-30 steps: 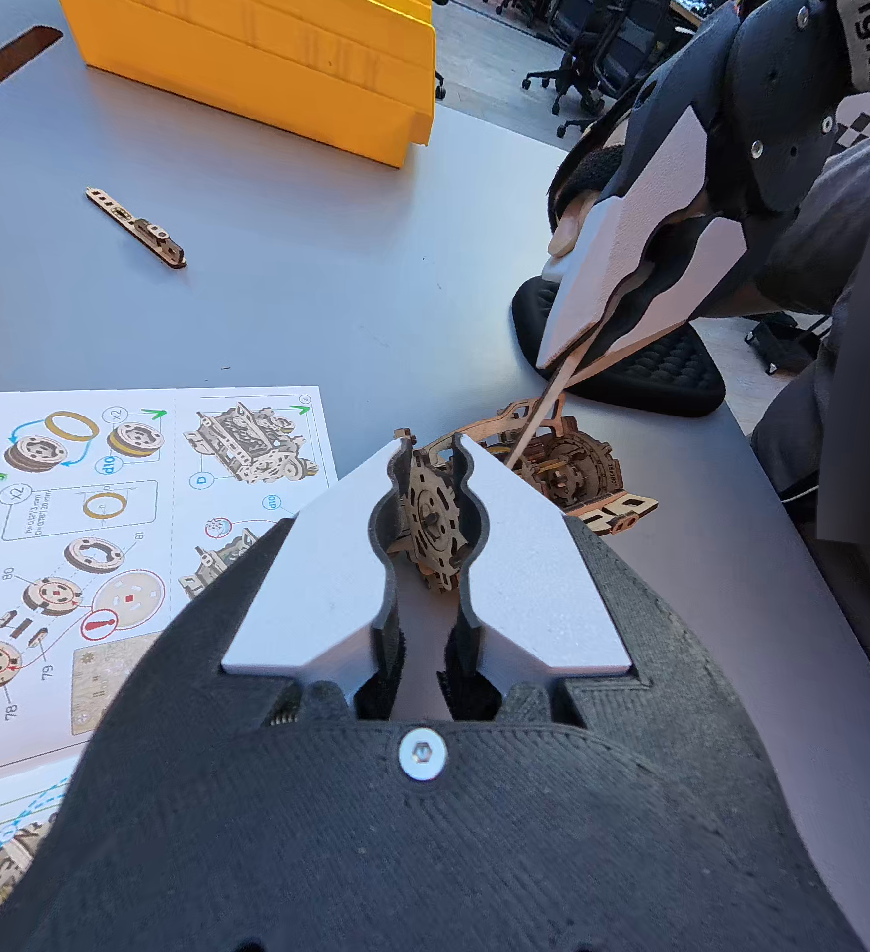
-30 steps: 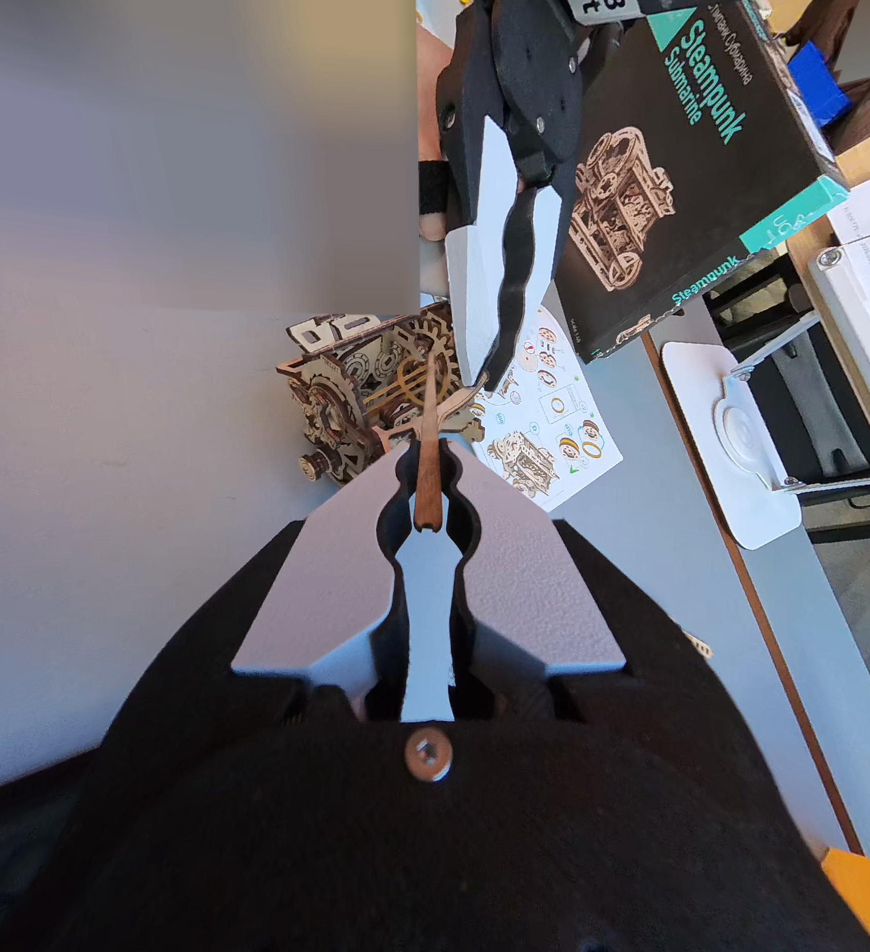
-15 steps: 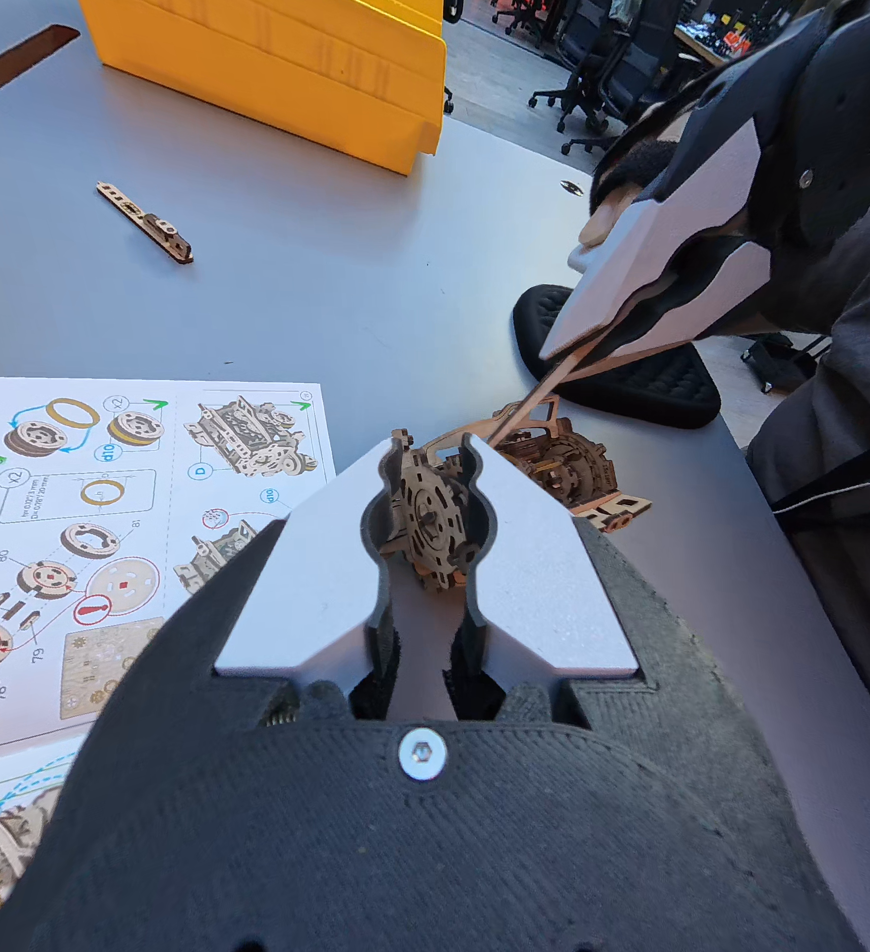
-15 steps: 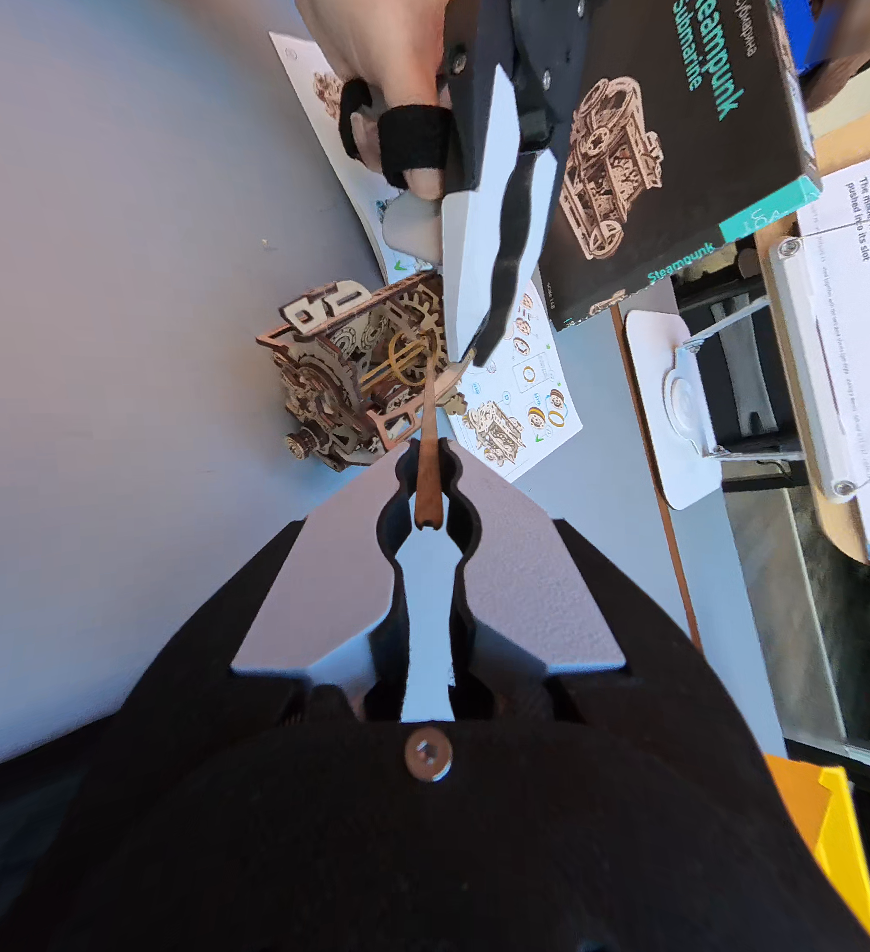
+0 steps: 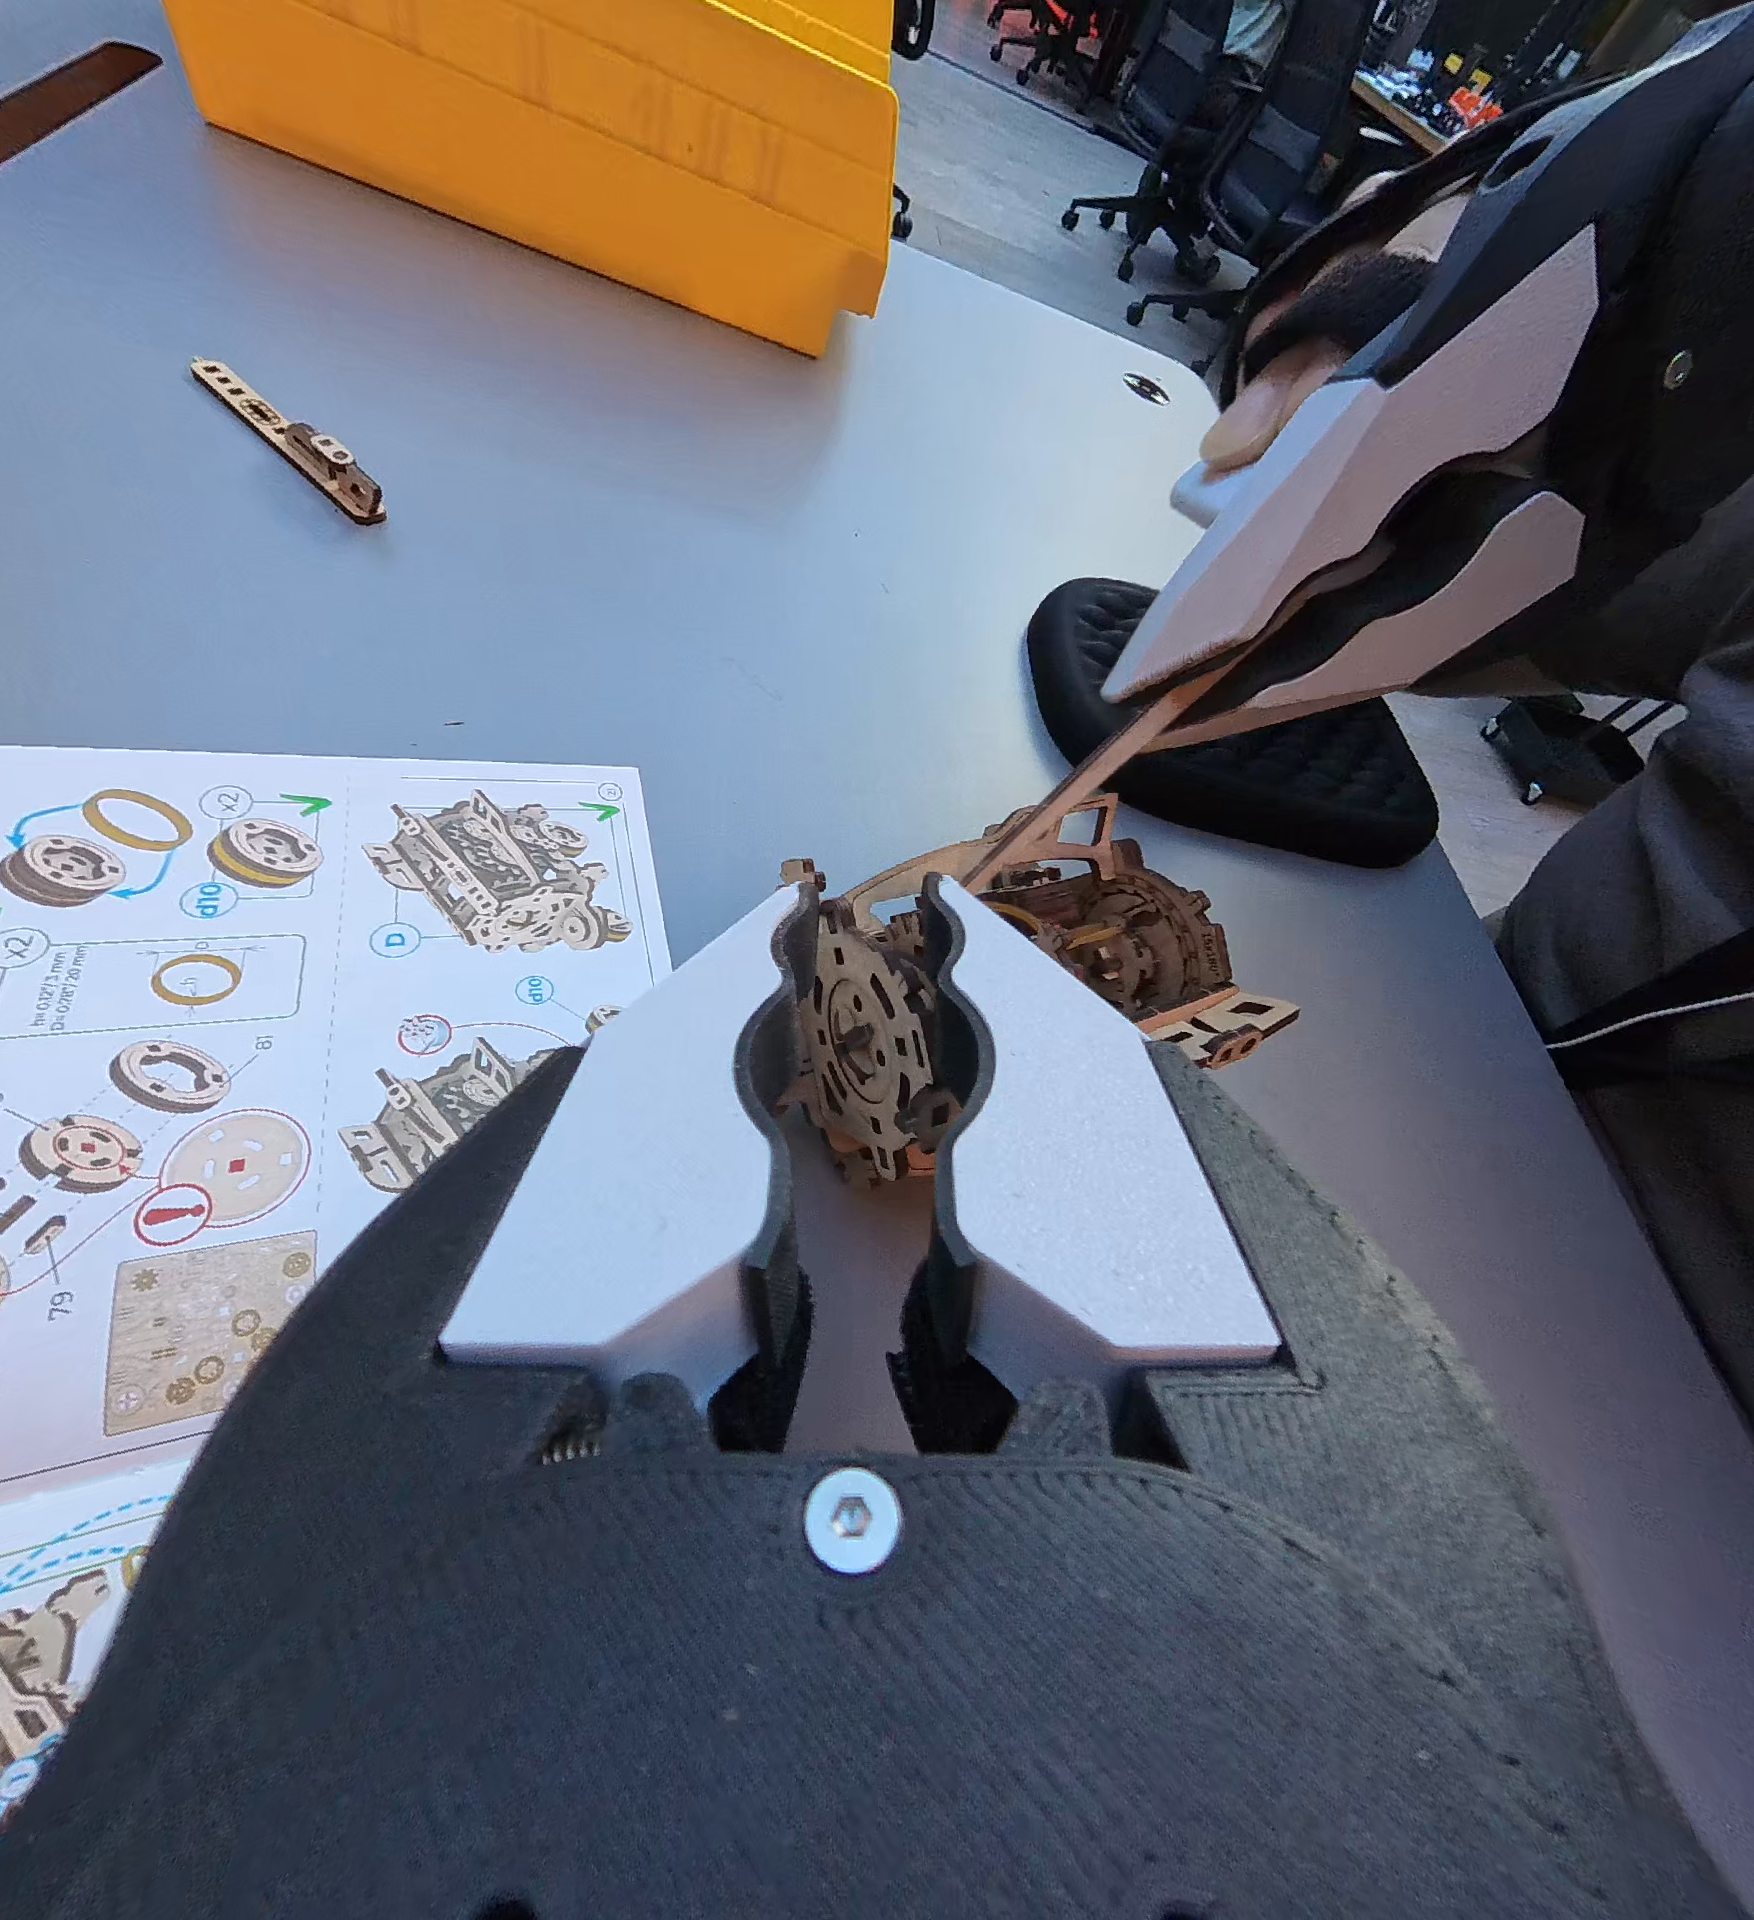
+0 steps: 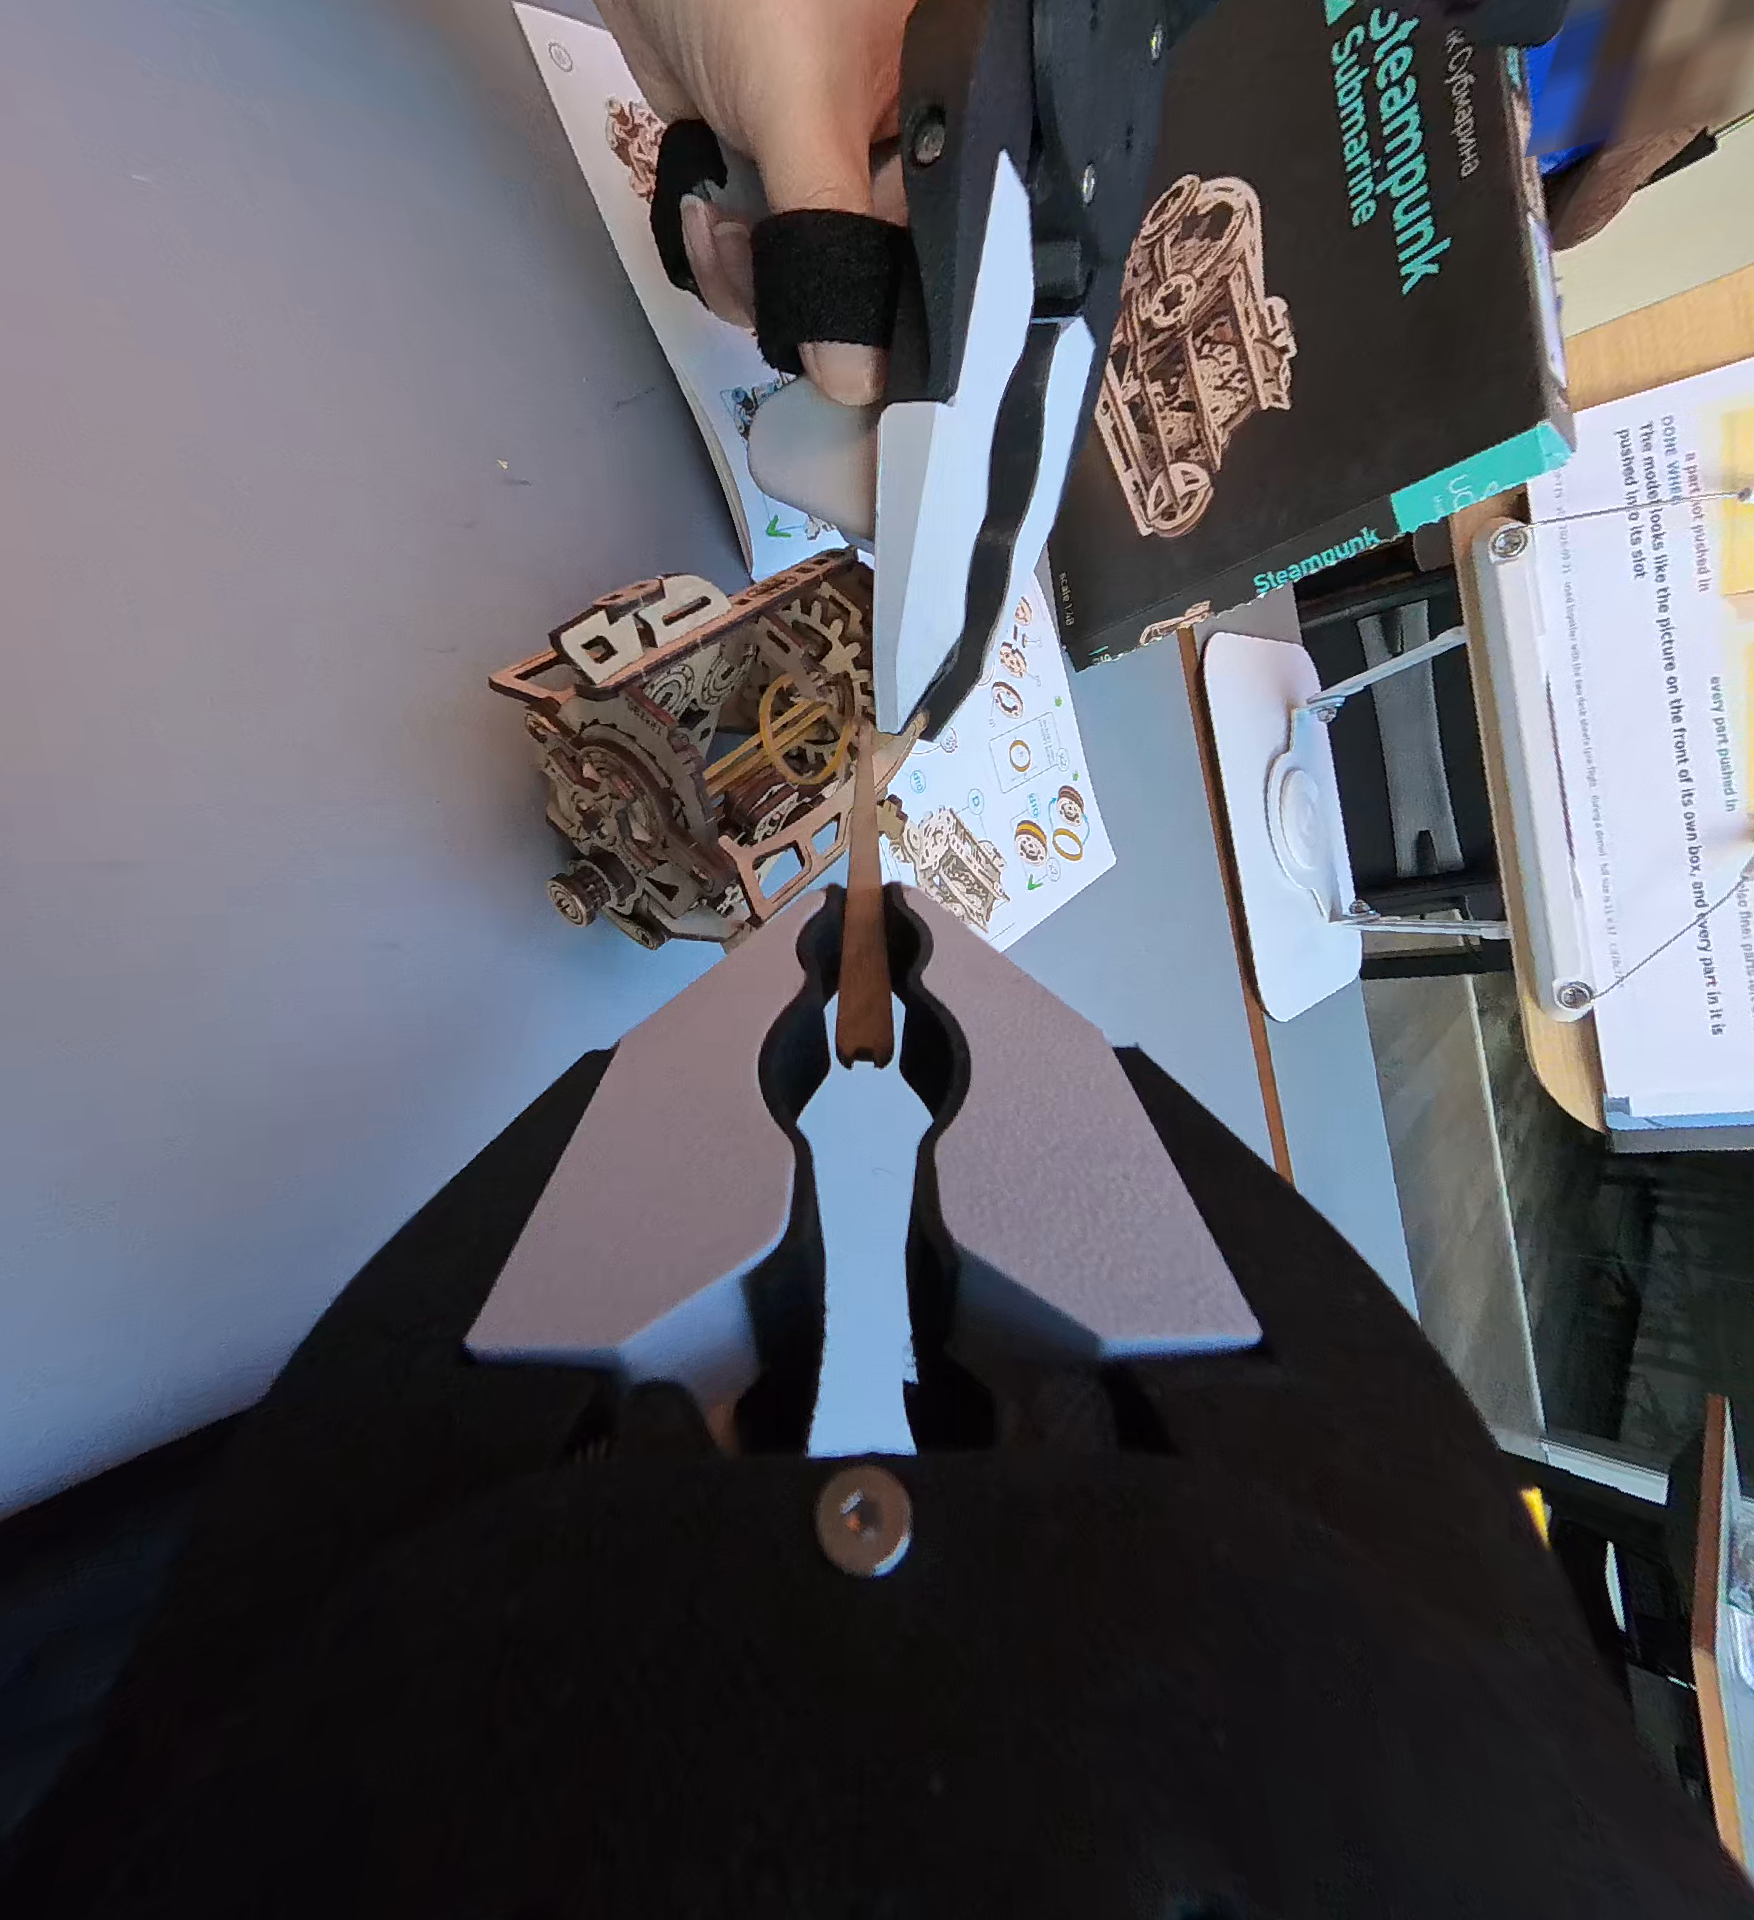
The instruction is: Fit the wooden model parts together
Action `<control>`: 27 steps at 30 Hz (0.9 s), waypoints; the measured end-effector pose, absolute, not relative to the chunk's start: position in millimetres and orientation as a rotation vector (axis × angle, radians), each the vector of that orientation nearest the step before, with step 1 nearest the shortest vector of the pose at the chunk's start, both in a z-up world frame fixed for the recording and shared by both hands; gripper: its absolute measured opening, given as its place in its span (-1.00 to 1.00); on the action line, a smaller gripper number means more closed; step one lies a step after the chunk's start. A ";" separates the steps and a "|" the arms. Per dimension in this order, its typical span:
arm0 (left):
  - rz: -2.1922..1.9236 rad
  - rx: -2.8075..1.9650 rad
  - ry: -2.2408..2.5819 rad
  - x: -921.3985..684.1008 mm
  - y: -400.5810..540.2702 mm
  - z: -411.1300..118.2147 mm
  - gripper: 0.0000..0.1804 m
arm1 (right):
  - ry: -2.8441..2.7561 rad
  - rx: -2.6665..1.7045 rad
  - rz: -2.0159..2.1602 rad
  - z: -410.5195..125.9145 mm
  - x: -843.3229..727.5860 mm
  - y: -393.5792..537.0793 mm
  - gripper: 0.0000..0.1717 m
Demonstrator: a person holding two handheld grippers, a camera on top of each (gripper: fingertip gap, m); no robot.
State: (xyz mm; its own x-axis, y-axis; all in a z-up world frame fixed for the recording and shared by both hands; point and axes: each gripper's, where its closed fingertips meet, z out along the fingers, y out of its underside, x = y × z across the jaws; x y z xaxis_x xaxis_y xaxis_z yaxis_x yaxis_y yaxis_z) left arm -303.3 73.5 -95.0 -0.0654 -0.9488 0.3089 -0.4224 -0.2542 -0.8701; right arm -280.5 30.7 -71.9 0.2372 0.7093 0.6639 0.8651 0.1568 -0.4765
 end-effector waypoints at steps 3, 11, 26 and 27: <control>-1.306 -1.688 1.468 -303.7 73.5 -95.0 -0.82 | -1.525 -1.591 -0.216 -75.9 -282.1 31.0 -0.94; -1.322 -1.690 1.465 -303.7 73.5 -95.2 -0.83 | -1.539 -1.603 -0.181 -80.7 -284.4 30.5 -0.95; -1.327 -1.693 1.466 -303.0 72.1 -96.3 -0.83 | -1.583 -1.513 -0.212 -80.9 -287.7 29.6 -0.95; -1.327 -1.693 1.466 -303.0 72.2 -96.3 -0.83 | -1.588 -1.507 -0.214 -81.2 -287.6 29.6 -0.95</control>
